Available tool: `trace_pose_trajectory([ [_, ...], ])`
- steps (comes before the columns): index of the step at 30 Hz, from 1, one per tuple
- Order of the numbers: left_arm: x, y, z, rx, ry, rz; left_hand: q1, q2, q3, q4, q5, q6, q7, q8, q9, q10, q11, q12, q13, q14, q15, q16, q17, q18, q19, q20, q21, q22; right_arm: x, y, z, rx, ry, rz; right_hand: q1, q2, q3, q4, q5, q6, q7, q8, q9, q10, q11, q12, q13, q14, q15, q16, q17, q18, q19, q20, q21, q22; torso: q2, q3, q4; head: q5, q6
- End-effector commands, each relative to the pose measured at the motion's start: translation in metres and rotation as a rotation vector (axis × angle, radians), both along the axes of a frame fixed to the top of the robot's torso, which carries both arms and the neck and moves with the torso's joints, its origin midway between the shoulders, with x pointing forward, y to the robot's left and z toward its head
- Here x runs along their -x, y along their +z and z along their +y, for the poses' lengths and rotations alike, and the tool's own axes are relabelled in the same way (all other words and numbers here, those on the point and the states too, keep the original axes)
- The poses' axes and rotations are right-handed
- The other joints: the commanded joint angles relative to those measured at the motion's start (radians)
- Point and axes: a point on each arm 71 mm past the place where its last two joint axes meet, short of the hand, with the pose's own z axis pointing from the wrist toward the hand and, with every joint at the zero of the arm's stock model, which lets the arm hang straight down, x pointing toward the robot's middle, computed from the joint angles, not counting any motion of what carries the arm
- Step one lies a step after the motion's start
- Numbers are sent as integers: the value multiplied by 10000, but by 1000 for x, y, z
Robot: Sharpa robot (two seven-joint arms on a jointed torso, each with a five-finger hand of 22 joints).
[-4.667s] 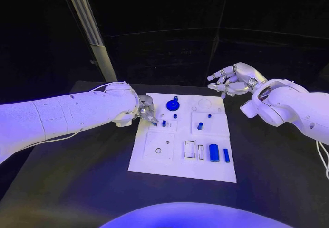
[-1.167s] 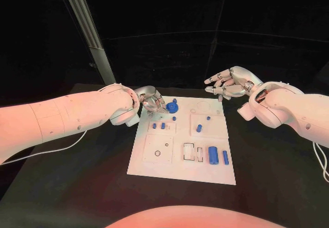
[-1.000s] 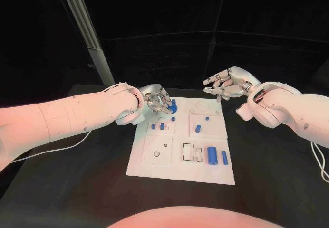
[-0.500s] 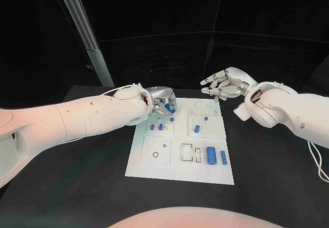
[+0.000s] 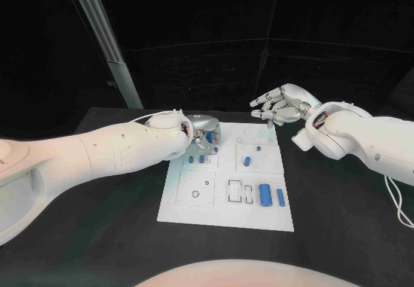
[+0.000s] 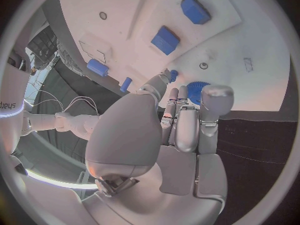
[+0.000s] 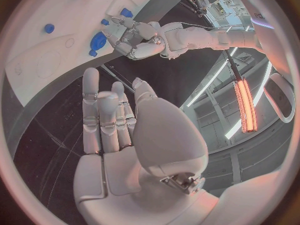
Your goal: Assemble the parts on the task board
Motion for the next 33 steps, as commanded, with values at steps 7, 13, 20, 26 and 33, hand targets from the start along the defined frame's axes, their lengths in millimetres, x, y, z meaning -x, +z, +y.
trace_pose_trajectory([
  [7,0,-5,-4,-346,-214,95,30,219,283,-111,-28,272,8,-138,-100,328,-9,-258,-99,258,-40,-25,-91,-130,105,20,120,103,0,1,3,58,135,-36,96,32,11,26,57,-63,-26,51,7,-36,2,4,-15,-74,11,-22,9,47,-4,32,-37,-17,-8,7,18,-29,-3],
  [13,-1,-8,-6,-429,-194,195,101,385,871,-203,-15,465,30,-263,-203,611,10,-563,-117,269,-6,12,-140,-147,118,37,204,204,0,1,3,63,150,-22,111,43,23,24,59,-62,-26,55,9,-35,2,12,-20,-68,11,-4,33,48,-4,34,-44,-21,-8,9,17,-34,-4],
  [20,0,-10,-9,-500,-203,302,-64,300,1376,-249,-24,627,27,-374,-288,861,7,-846,-110,261,-9,35,-221,-154,115,48,261,282,0,1,5,63,187,1,111,43,23,24,59,-62,-26,55,9,-35,2,12,-20,-68,11,-4,33,48,-4,34,-44,-21,-6,15,-3,-26,-21],
  [26,-1,-11,-10,-537,-181,339,-207,194,1686,-288,-32,697,27,-465,-345,977,5,-1045,-106,253,-12,54,-270,-154,109,48,278,318,0,1,5,63,198,9,111,43,23,24,59,-62,-26,55,9,-35,2,12,-20,-68,11,-4,33,48,-4,34,-44,-21,-14,12,18,-60,-26],
  [33,-1,-13,-10,-616,-174,434,-273,128,1769,-305,-40,711,29,-502,-365,1012,8,-1112,-104,249,-10,59,-295,-160,112,49,311,356,0,1,6,60,217,11,111,43,23,24,59,-62,-26,55,9,-35,2,12,-20,-68,11,-4,33,48,-4,34,-44,-21,-16,9,24,-73,-25],
])
